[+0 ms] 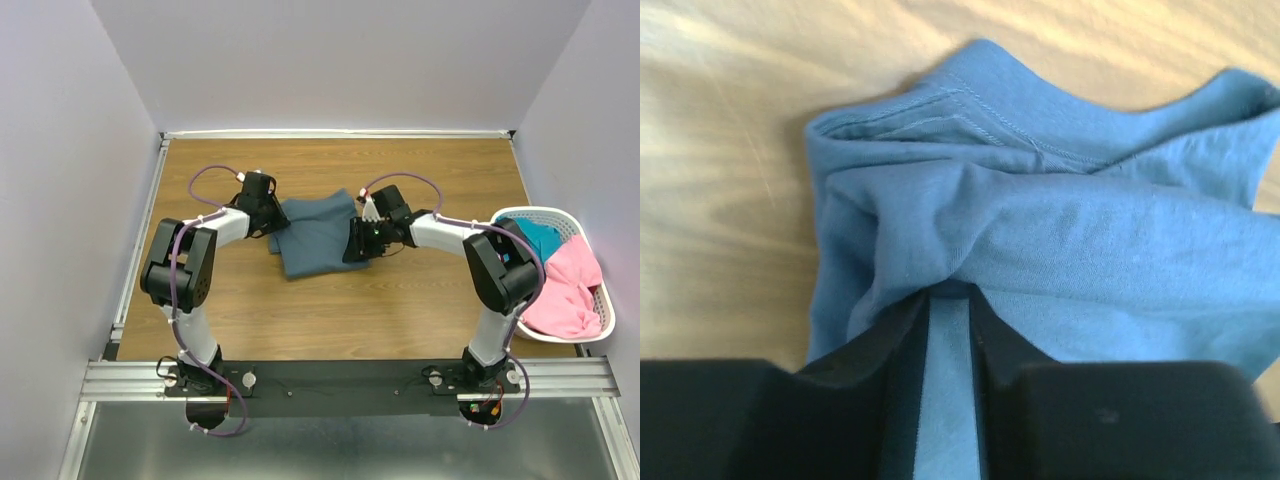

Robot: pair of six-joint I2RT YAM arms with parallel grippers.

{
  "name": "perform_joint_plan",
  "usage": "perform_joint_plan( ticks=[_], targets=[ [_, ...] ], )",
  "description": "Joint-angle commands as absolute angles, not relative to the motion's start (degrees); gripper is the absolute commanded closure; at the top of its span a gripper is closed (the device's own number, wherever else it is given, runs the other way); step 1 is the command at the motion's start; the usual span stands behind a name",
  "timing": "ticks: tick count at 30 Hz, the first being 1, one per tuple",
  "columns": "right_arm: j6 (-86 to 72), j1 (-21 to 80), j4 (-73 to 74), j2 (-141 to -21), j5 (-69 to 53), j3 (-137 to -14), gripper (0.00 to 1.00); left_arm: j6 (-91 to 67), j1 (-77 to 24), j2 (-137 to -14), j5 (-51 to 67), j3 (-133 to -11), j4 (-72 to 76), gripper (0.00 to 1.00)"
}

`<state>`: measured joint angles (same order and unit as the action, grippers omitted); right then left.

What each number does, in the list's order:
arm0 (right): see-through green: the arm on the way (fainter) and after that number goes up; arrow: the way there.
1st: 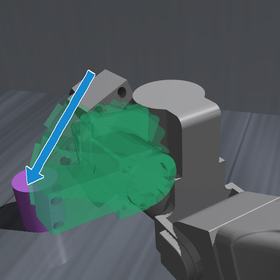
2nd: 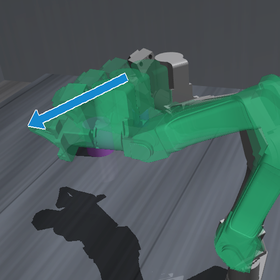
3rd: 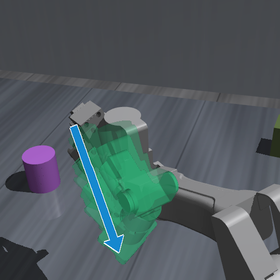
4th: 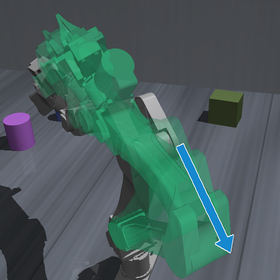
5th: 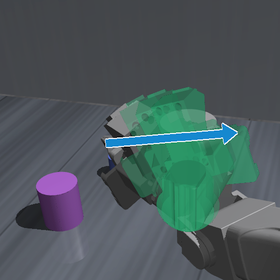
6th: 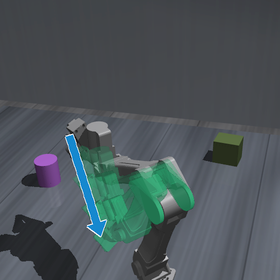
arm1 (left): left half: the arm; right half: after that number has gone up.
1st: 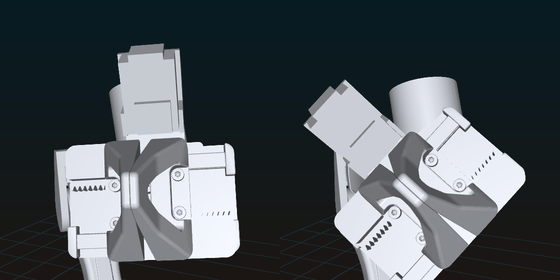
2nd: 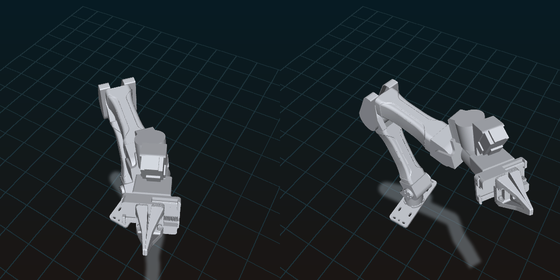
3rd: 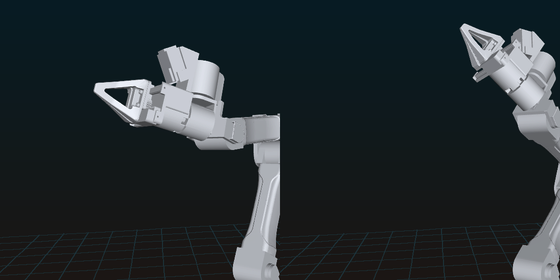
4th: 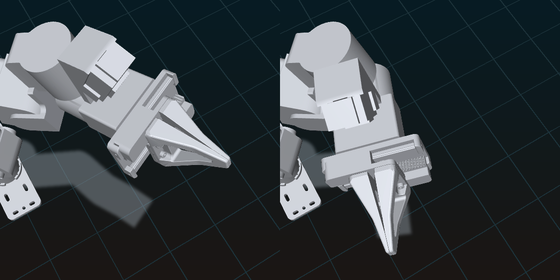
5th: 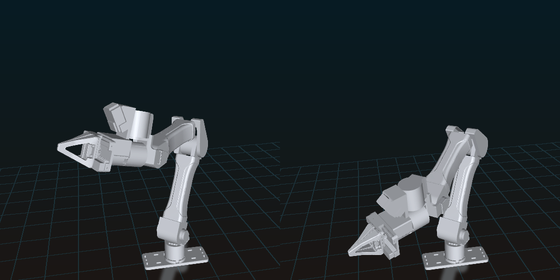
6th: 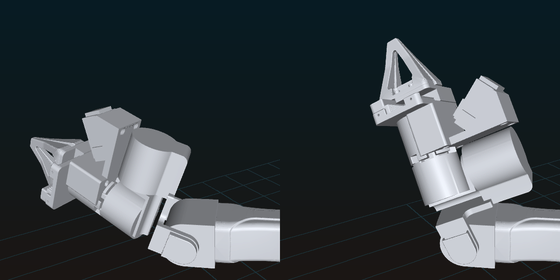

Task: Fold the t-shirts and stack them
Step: Fold the tshirt

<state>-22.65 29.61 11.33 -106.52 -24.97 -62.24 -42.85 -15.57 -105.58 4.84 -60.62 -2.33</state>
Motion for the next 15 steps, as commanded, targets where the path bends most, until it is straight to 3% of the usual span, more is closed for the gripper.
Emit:
perform_joint_plan(
  ticks=[1, 7, 11, 15],
  targets=[
    [-25.9, 33.0, 15.2, -102.8, -27.2, -57.9, 0.52, -39.6, -16.8, -99.9, 5.8, -57.6, -3.8, 0.61],
    [-23.5, 34.2, 15.6, -97.6, -23.7, -61.4, 0.50, -38.9, -17.1, -88.5, 5.2, -52.9, -5.3, 0.44],
    [-17.2, 33.7, 16.2, -94.7, -19.7, -62.9, 0.40, -36.6, -17.1, -82.2, 0.5, -49.5, -7.5, 0.43],
    [-15.5, 30.4, 16.5, -95.2, -17.3, -63.6, 0.40, -36.3, -17.0, -79.3, -2.4, -45.5, -8.0, 0.46]
  ],
)
